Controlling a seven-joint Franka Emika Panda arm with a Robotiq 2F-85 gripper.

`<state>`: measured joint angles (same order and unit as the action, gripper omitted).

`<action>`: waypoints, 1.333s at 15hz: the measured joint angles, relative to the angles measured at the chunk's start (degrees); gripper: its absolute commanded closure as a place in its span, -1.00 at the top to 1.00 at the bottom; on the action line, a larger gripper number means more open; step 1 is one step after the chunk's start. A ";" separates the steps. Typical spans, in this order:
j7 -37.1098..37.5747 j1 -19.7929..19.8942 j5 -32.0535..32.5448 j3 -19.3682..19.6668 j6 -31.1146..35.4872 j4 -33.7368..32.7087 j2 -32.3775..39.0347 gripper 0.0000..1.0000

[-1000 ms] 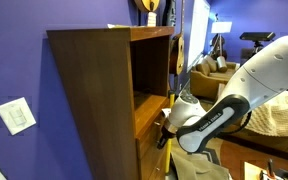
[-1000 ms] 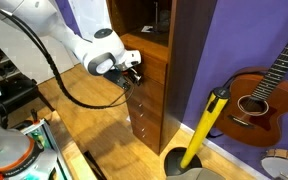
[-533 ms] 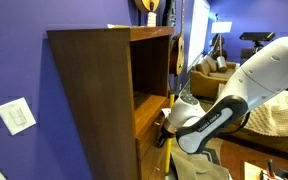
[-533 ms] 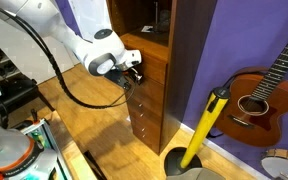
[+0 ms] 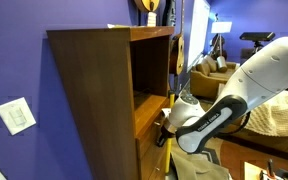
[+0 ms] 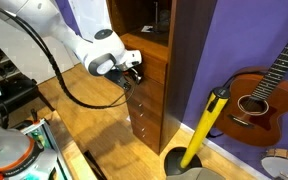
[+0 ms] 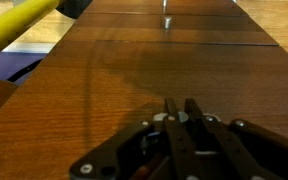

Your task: Open the drawer and take the book out

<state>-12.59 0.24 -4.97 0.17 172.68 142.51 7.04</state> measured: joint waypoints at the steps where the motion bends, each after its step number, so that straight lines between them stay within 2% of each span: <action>1: -0.57 0.19 -1.17 -0.36 -0.43 -0.08 -0.08 -0.93; 6: -8.96 2.90 -11.23 -2.89 -7.78 -2.17 -0.71 -0.93; 8: -9.94 3.49 -11.99 -2.88 -11.43 -2.53 -1.49 -0.93; 14: -9.39 3.92 -11.01 -2.02 -18.72 -2.37 -3.56 -0.93; 20: -1.44 3.57 -2.13 -1.67 -22.47 0.70 -7.08 -0.93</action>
<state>-14.03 3.80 -7.10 -1.50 150.22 143.21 -0.04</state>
